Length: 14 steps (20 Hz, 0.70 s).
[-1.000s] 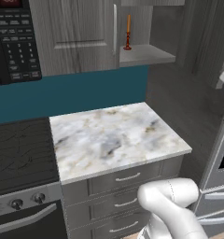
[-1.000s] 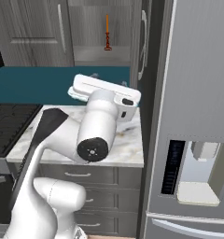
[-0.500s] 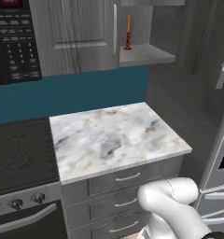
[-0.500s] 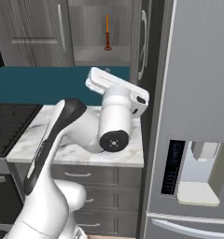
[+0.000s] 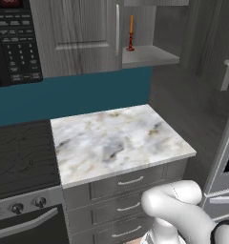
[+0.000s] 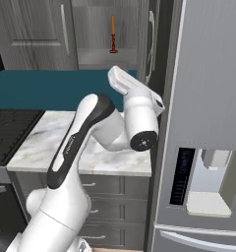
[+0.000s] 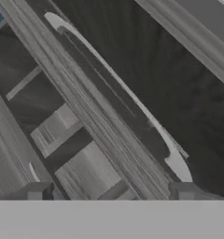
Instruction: Pick the avocado and bread from the counter and place them on the plate. Then pick the jam from the cabinet and place it next to the plate. Lastly close the cabinet door.
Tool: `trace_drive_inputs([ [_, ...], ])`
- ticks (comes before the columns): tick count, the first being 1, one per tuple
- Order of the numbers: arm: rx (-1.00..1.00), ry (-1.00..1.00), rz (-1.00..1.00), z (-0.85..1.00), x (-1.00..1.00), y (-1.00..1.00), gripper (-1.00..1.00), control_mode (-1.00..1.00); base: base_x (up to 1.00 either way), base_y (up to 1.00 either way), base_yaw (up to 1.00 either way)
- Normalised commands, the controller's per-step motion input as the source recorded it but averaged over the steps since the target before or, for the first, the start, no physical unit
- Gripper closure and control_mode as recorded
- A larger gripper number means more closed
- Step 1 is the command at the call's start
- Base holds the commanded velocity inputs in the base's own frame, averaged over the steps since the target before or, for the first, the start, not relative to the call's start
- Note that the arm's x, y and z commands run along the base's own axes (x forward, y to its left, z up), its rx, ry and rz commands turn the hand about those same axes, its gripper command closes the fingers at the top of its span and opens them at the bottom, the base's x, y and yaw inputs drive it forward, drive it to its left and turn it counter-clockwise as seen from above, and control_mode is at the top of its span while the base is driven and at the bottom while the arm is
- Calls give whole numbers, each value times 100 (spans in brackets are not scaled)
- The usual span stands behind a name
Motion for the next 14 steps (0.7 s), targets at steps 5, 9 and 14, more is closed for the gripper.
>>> trace_drive_inputs([
  [5, 8, 1, 12, -36, 72, 21, -100, -100, 0, 0, 0],
  [9, 9, 0, 9, -25, 80, 16, -100, -100, 0, 0, 0],
  [14, 3, 0, 7, -39, 56, 74, -100, -100, 0, 0, 0],
])
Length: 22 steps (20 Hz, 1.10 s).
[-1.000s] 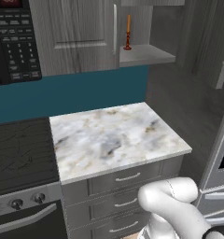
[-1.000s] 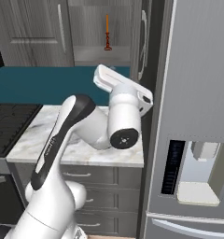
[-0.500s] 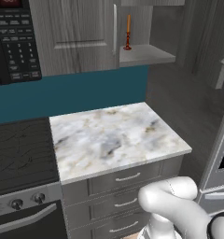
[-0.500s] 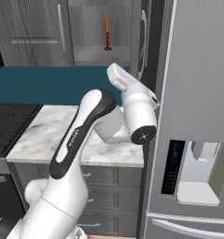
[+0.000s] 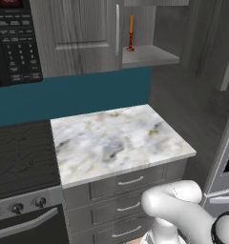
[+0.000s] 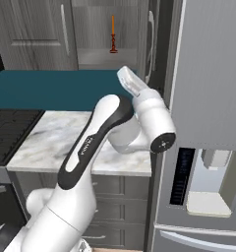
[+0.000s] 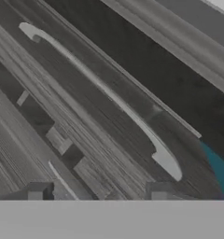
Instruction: Pick the avocado and bread from the counter and place them on the plate. Then pick the jam from the cabinet and place it next to the plate. Lastly close the cabinet door.
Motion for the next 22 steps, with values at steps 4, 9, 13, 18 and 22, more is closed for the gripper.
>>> trace_drive_inputs([
  [4, -3, -3, 2, -63, 37, 100, -100, -100, 0, 0, 0],
  [9, -7, -2, 0, -66, 54, 100, -100, -100, 0, 0, 0],
  [13, -4, -2, -2, -46, 94, 94, -100, -100, 0, 0, 0],
  [18, 0, -2, -8, -32, 100, 63, -100, -100, 0, 0, 0],
  [22, 0, 0, -12, -23, 100, 31, -100, -100, 0, 0, 0],
])
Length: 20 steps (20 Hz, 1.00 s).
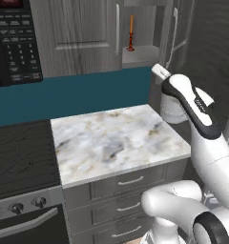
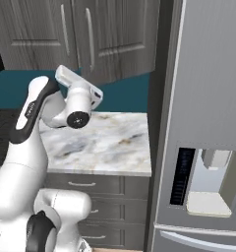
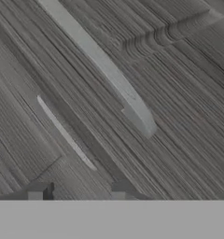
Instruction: Pick the avocado and bread from the counter and place them on the plate. Then pick the jam from the cabinet and place it next to the plate. Lastly close the cabinet door.
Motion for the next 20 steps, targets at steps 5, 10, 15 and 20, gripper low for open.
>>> trace_drive_inputs([
  [5, -1, 6, -16, -10, 98, 14, -100, -100, 0, 0, 0],
  [10, 0, 7, -16, 0, 100, 16, -100, -100, 0, 0, 0],
  [15, 8, 15, -5, 0, 100, -3, -100, -100, 0, 0, 0],
  [20, 15, 19, 0, -1, 100, -18, -100, -100, 0, 0, 0],
])
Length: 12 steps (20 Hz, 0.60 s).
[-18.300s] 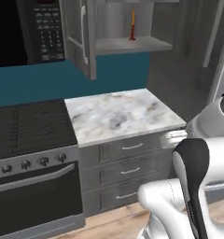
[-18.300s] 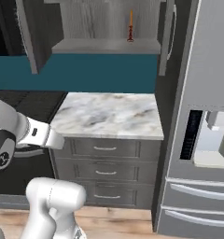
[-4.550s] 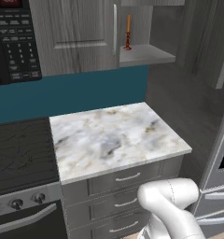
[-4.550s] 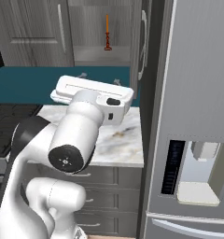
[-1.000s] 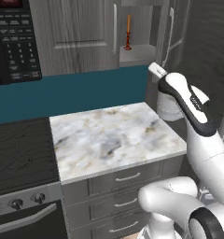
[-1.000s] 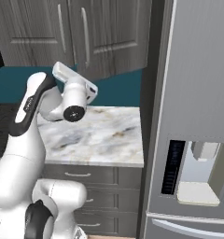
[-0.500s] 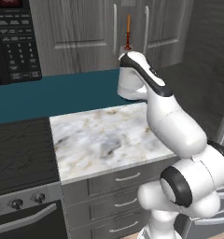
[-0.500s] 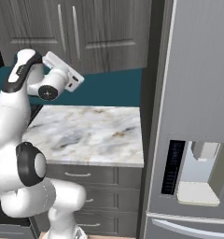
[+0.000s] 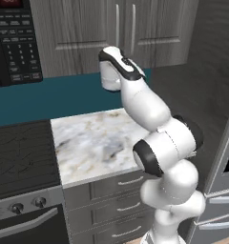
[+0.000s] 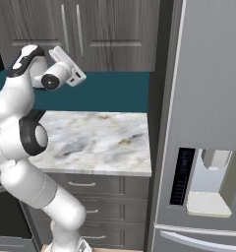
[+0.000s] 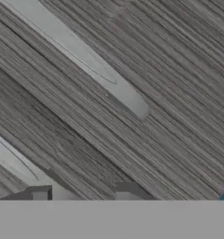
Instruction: Pick the avocado and bread from the counter and place them on the plate. Then pick the jam from the cabinet and place it next to the plate. Lastly close the cabinet door.
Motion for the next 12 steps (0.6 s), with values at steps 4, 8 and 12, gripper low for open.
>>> trace_drive_inputs([
  [4, 14, 18, 3, -23, 100, -23, -100, -100, 0, 0, 0],
  [8, 8, 14, 5, -39, 100, -27, -100, -100, 0, 0, 0],
  [12, 8, 14, 2, -20, 91, -48, -100, -100, 0, 0, 0],
])
